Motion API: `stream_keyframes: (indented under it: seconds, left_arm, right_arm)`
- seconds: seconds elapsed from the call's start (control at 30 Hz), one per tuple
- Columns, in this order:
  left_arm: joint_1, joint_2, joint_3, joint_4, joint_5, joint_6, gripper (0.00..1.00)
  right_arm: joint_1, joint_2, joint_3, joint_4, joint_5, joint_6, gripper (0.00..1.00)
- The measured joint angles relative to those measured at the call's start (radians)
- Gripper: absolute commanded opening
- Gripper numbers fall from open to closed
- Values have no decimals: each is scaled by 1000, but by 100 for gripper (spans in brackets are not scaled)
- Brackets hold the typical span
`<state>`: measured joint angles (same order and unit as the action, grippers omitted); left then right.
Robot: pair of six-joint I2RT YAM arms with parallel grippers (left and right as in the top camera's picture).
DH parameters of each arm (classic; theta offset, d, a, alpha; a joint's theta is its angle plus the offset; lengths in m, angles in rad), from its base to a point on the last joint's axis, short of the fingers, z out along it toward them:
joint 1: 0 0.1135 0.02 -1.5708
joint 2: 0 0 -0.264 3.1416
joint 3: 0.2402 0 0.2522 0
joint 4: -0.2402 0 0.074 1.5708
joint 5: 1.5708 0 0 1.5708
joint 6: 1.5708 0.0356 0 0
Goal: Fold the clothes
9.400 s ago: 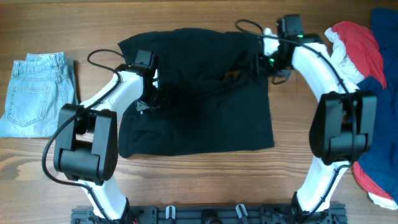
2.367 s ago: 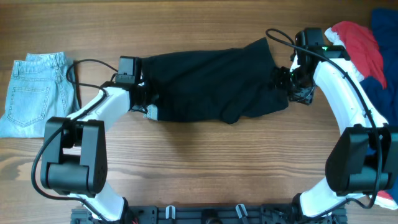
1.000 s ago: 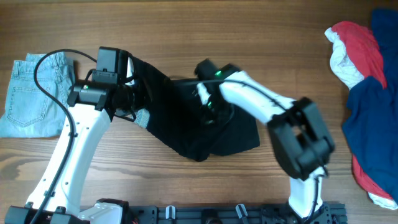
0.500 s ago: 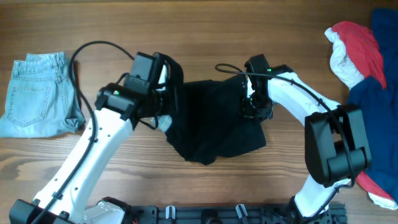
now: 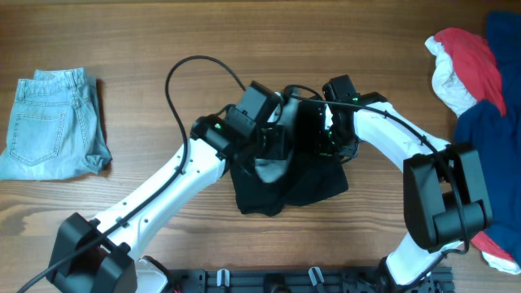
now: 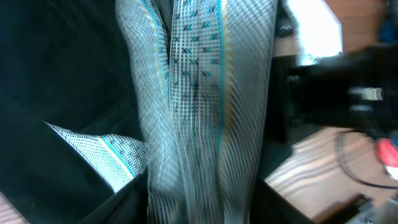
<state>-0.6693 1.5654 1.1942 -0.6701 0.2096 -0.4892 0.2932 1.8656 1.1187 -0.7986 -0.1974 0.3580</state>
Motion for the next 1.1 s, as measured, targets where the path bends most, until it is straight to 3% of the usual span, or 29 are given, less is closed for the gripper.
stream_keyframes:
  seconds: [0.13,0.3,0.33,0.47,0.6,0.8,0.93,1.1]
  left_arm:
    - [-12,-16,4,20,22,-6,53]
    - [85,-120,8,-32,-117,-7,50]
    - [108,-124,11,-45,-137,-7,49]
    - [154,-100,13,-116,-179,-18,43]
    - [154,1,12,-172,-179,-34,38]
    - [154,176,7,-148,-175,-79,38]
    - [154,272,7,-126,-166,-86,39]
    - [154,309,5,-102,-160,-93,41]
  right_arm:
    - [-10,0,5,-22,-11,5,4]
    - [-53,-12,48,-176,-6,6,12]
    - [-81,-50,83,-219,4,1,22]
    - [-115,-249,179,-309,10,-54,22]
    - [-29,-298,183,-372,3,-154,23]
    - [169,-295,98,-271,-4,-174,29]
    - [248,-295,48,-250,-5,-171,51]
    - [299,-295,-5,-190,-7,-146,52]
